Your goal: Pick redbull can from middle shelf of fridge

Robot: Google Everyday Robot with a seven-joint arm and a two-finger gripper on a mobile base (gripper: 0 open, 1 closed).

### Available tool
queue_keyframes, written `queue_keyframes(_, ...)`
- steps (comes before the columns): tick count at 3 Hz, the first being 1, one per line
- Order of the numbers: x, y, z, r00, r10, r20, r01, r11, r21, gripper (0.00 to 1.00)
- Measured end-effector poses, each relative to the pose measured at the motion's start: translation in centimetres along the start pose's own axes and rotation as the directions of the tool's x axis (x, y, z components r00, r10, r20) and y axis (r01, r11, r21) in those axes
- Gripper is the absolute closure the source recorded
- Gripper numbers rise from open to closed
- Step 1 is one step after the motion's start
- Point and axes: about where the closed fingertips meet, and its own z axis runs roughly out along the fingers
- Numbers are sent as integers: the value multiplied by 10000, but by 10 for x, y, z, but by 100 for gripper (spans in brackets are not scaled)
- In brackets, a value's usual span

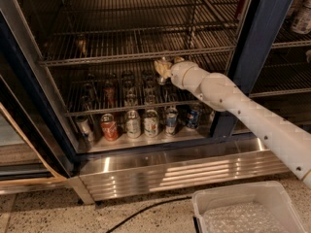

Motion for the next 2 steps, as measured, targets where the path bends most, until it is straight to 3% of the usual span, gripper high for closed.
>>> queue_keyframes(2, -6, 26, -31, 9996, -288, -6, 287, 9965, -784, 100)
